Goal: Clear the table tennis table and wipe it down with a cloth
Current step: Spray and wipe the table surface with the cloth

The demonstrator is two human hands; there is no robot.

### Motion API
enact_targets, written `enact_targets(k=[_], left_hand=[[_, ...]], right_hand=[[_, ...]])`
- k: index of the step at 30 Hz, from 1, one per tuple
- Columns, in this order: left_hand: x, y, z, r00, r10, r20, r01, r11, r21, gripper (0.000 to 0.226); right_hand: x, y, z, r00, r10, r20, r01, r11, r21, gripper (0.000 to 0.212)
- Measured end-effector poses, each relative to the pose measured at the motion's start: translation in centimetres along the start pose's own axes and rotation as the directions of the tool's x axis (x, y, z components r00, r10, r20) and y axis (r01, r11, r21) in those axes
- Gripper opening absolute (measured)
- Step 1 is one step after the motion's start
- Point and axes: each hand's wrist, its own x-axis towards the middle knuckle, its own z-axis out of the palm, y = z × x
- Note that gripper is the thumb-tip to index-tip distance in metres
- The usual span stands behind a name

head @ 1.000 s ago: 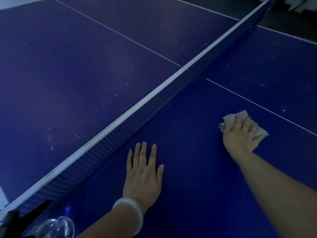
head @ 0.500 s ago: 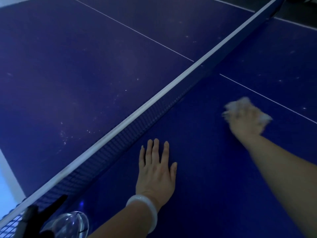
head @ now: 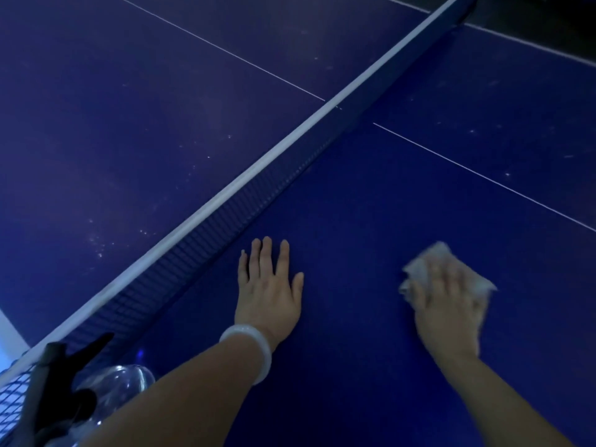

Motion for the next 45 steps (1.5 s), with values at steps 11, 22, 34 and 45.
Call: enact_targets(k=[11,22,34,45], left_hand=[[0.2,-0.5,-0.8,0.999,-0.001,0.036,0.005,0.992,-0.129,0.065],[-16.6,-3.7,-1.1,0.996,-0.09,0.005,0.09,0.989,-0.121,0.067],[-17.5,-4.1,-0.4,0.998,-0.059,0.014,0.059,0.998,-0.009,0.064],[-17.4,-3.9,-0.3,0.996,-0.085,0.018,0.084,0.996,0.024,0.064]], right_hand=[[-6.5,-3.0,0.8,0.994,0.108,-0.034,-0.108,0.994,0.021,0.063],[-6.5,-3.2,0.2,0.995,0.098,0.015,-0.099,0.991,0.087,0.06],[-16.3,-8.4,1.2,0.757,-0.642,0.119,0.638,0.766,0.075,0.056],[-13.3,-5.0,-1.0,0.975,0.207,0.077,-0.213,0.974,0.08,0.058]])
